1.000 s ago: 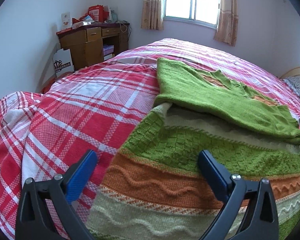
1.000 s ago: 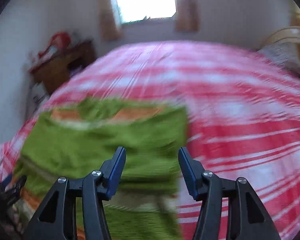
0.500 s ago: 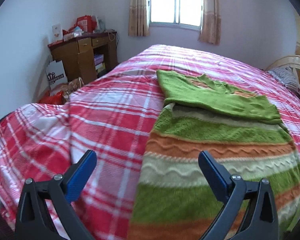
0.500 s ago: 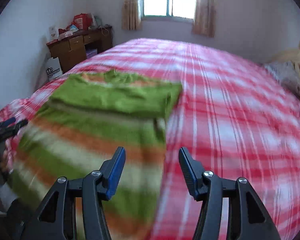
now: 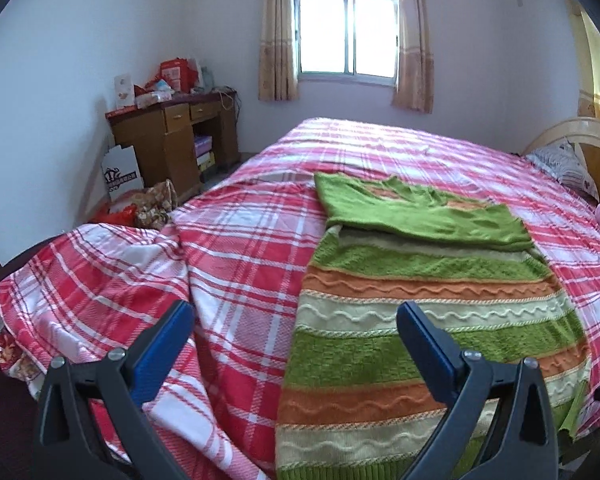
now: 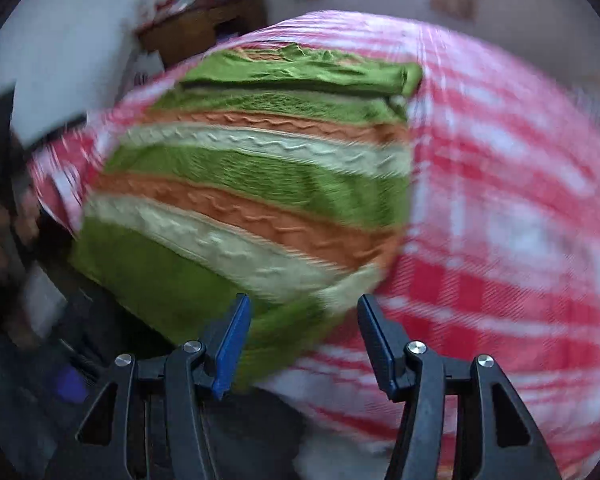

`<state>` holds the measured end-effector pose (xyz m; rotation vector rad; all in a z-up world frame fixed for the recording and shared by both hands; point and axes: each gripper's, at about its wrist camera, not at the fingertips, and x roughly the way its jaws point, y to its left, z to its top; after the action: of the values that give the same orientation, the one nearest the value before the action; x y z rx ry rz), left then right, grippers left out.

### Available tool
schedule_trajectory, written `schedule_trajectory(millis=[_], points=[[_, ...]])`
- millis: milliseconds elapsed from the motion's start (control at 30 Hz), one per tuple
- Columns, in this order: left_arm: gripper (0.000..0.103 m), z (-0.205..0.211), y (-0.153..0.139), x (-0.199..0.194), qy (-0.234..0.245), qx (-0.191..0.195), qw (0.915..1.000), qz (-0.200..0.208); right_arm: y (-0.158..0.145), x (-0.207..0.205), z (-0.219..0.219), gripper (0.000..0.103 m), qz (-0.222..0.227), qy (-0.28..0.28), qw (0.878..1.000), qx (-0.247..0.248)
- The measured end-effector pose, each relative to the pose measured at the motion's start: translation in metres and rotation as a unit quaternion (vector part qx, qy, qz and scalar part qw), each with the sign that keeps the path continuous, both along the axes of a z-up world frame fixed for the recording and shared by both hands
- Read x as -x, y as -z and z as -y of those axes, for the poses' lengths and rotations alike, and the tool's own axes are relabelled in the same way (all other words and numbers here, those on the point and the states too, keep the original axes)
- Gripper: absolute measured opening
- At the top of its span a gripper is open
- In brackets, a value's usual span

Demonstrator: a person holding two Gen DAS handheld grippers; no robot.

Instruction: Fold small clothes

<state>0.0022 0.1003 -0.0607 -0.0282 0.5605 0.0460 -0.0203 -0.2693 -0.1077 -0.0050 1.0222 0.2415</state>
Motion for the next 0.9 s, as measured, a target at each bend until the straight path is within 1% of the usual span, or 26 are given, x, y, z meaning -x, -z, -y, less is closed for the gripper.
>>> schedule_trajectory(millis=[100,200,300,333,367,400,467,500,533,567,600,633,667,700,733,833,900], points=[[0.103,-0.001,-0.007,0.005,-0.003,-0.016,0.9998,0.011,0.014,0.002,-0.018,0.057,-0.017,0.032,0.998,0.043],[0.103,-0.004,-0.01,0.008,-0.005,-0.018,0.9996,0.02,0.023,0.005,-0.034,0.057,-0.021,0.041,0.998,0.046],[0.103,-0.006,-0.007,0.01,-0.005,-0.008,0.9998,0.017,0.04,0.003,-0.047,0.057,-0.041,0.056,0.991,0.11],[0.103,-0.007,-0.006,0.01,-0.006,-0.008,0.9998,0.015,0.044,0.003,-0.047,0.058,-0.048,0.063,0.99,0.115],[0.103,-0.008,-0.004,0.011,-0.006,-0.01,0.9998,0.015,0.045,0.005,-0.043,0.058,-0.053,0.069,0.991,0.102],[0.103,-0.009,-0.003,0.011,-0.007,-0.012,0.9998,0.015,0.044,0.006,-0.035,0.058,-0.061,0.076,0.992,0.076],[0.103,-0.012,-0.002,0.012,-0.01,-0.013,0.9997,0.016,0.043,0.006,-0.024,0.057,-0.072,0.08,0.993,0.052],[0.103,-0.014,-0.001,0.012,-0.012,-0.011,0.9997,0.016,0.043,0.007,-0.017,0.045,-0.077,0.082,0.993,0.044],[0.103,-0.018,0.0,0.011,-0.015,-0.004,0.9998,0.015,0.042,0.008,-0.011,0.029,-0.08,0.083,0.993,0.03],[0.103,-0.02,0.0,0.011,-0.017,0.001,0.9998,0.014,0.041,0.009,-0.004,0.026,-0.088,0.082,0.993,0.004],[0.103,-0.022,0.0,0.011,-0.017,0.008,0.9997,0.013,0.041,0.01,0.005,0.017,-0.096,0.081,0.992,-0.028],[0.103,-0.025,0.001,0.011,-0.018,0.015,0.9997,0.011,0.04,0.012,0.015,0.012,-0.102,0.08,0.989,-0.066],[0.103,-0.026,0.002,0.01,-0.018,0.018,0.9996,0.01,0.038,0.013,0.021,0.012,-0.104,0.079,0.987,-0.09],[0.103,-0.028,0.002,0.01,-0.018,0.018,0.9996,0.009,0.034,0.013,0.031,0.011,-0.103,0.076,0.983,-0.134],[0.103,-0.029,0.001,0.01,-0.02,0.016,0.9996,0.01,0.032,0.014,0.036,0.011,-0.103,0.075,0.979,-0.158],[0.103,-0.033,0.0,0.01,-0.027,0.011,0.9995,0.012,0.016,0.004,0.05,0.01,-0.094,0.067,0.962,-0.247],[0.103,-0.035,-0.001,0.009,-0.029,0.013,0.9994,0.012,0.004,-0.008,0.056,0.01,-0.077,0.065,0.953,-0.286]])
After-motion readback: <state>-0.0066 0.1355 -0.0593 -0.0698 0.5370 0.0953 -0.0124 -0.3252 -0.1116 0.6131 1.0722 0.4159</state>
